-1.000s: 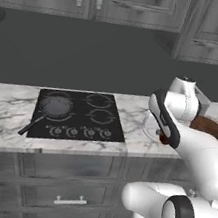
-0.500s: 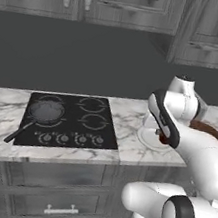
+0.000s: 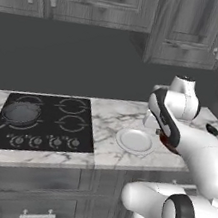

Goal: Place the chicken drumstick on the plate and place the eggplant on the same plate.

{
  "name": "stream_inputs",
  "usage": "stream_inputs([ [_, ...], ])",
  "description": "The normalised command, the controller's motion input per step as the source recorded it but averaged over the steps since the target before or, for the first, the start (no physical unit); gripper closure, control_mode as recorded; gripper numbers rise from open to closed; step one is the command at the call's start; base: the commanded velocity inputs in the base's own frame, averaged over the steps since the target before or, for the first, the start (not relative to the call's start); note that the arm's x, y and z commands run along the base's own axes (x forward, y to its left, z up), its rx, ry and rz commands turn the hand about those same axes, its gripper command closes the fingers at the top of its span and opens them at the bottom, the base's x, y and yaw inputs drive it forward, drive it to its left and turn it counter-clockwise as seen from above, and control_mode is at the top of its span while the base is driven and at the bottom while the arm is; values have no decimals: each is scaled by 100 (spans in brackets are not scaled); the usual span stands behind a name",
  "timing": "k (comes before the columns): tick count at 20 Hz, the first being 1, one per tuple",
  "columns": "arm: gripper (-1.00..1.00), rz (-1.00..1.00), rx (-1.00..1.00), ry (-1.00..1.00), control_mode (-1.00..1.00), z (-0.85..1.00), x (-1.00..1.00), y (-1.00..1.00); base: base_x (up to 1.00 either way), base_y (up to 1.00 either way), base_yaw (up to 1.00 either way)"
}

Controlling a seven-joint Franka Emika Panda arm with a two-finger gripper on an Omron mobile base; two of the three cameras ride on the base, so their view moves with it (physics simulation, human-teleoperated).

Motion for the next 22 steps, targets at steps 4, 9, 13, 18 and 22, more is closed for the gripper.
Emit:
stream_inputs([
  [4, 100, 0, 0, 0, 100, 0, 0, 0, 43, -25, -2],
  [9, 100, 0, 0, 0, 100, 0, 0, 0, 38, -33, -12],
  [13, 100, 0, 0, 0, 100, 0, 0, 0, 34, -42, -13],
  [18, 100, 0, 0, 0, 100, 0, 0, 0, 31, -19, -2],
  [22, 100, 0, 0, 0, 100, 0, 0, 0, 24, 0, 0],
])
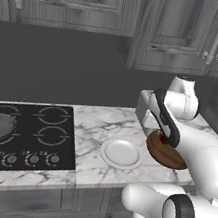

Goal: Place the chicken drumstick on the plate and place the eggplant on the same plate.

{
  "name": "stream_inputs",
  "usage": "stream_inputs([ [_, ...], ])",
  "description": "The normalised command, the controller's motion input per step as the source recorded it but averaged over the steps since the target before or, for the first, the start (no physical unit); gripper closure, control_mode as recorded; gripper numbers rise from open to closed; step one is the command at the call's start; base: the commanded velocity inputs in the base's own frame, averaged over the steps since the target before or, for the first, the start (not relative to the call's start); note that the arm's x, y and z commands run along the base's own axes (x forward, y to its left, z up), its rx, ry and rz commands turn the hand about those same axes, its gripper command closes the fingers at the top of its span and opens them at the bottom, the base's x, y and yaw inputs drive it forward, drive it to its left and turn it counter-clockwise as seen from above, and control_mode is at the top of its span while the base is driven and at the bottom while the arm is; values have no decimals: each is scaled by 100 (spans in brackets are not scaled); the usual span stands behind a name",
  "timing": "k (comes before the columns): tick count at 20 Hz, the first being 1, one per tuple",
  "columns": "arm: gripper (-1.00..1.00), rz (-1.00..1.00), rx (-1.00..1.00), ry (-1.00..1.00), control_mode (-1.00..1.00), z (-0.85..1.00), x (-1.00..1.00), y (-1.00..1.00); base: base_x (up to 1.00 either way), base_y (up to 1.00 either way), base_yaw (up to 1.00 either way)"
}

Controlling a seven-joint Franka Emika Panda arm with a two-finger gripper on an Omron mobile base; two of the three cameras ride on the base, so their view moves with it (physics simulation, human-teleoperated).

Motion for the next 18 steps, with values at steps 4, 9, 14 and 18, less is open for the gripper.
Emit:
stream_inputs([
  [4, 100, 0, 0, 0, 100, 0, 0, 0, 27, -16, 0],
  [9, 100, 0, 0, 0, 100, 0, 0, 0, 43, -24, 0],
  [14, 100, 0, 0, 0, 100, 0, 0, 0, 25, -39, 0],
  [18, 100, 0, 0, 0, 100, 0, 0, 0, 0, -46, 0],
])
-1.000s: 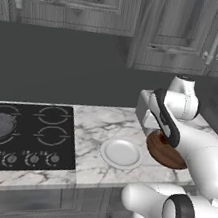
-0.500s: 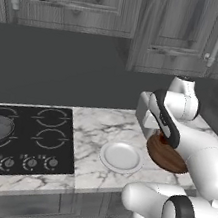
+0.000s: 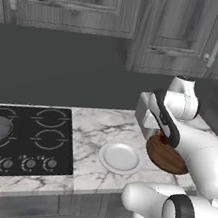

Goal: Place the chicken drumstick on the plate and place the eggplant on the same plate.

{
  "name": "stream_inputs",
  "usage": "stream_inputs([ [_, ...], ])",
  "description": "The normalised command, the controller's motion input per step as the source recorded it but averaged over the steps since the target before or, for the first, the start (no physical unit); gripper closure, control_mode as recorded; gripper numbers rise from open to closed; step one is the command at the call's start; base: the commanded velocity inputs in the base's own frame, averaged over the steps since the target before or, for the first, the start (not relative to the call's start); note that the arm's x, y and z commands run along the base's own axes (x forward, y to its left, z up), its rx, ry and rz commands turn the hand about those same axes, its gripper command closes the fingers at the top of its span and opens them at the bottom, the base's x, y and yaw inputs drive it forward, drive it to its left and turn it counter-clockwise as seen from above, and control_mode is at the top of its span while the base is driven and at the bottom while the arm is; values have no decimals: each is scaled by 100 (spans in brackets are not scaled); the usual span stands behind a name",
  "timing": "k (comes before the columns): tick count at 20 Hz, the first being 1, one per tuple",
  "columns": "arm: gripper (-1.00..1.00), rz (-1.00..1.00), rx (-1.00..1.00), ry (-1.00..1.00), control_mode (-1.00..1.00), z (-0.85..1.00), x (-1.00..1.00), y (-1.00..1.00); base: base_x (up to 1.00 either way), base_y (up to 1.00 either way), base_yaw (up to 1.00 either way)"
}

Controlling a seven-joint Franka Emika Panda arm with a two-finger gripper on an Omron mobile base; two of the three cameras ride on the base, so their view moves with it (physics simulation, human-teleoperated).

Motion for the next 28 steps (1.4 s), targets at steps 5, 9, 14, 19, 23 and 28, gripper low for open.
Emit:
stream_inputs([
  [5, 100, 0, 0, 0, 100, 0, 0, 0, 1, -32, 0],
  [9, 100, 0, 0, 0, 100, 0, 0, 0, -38, -28, 0],
  [14, 100, 0, 0, 0, 100, 0, 0, 0, -12, -30, 0],
  [19, 100, 0, 0, 0, 100, 0, 0, 0, 25, -40, 1],
  [23, 100, 0, 0, 0, 100, 0, 0, 0, 27, -14, 0],
  [28, 100, 0, 0, 0, 100, 0, 0, 0, 54, -1, 0],
])
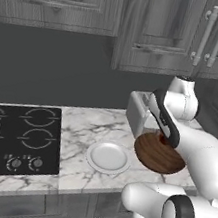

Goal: Place the chicken drumstick on the plate and place the eggplant on the same plate.

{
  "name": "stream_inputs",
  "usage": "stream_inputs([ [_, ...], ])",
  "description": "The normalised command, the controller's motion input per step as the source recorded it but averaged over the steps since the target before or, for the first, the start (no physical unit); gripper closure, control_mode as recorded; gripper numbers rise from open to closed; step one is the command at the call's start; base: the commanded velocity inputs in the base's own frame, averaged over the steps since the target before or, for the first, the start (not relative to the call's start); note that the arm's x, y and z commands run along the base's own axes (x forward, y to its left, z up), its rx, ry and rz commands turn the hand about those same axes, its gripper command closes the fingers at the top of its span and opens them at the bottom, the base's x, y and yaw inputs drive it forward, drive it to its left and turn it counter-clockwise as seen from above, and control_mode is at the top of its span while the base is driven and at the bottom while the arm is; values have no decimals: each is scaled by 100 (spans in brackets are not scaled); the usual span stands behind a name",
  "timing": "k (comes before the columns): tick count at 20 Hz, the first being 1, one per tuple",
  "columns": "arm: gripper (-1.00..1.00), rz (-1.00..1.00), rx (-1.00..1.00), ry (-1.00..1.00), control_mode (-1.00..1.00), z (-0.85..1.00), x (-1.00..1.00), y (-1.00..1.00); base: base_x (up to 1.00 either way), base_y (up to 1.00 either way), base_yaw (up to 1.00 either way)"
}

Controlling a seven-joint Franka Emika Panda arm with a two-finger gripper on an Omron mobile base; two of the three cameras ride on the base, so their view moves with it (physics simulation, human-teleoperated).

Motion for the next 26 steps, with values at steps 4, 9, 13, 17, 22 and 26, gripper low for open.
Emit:
stream_inputs([
  [4, 100, 0, 0, 0, 100, 0, 0, 0, 38, 0, 0],
  [9, 100, 0, 0, 0, -100, -6, 4, 29, 4, 0, 0],
  [13, 100, 0, 0, 0, -100, -19, 0, 79, 0, 0, 0],
  [17, 100, 0, 0, 0, -100, -22, 5, 92, 0, 0, 0],
  [22, 100, 0, 0, 0, -100, -25, 7, 56, 0, 0, 0],
  [26, 100, 0, 0, 0, -100, -29, 25, 10, 0, 0, 0],
])
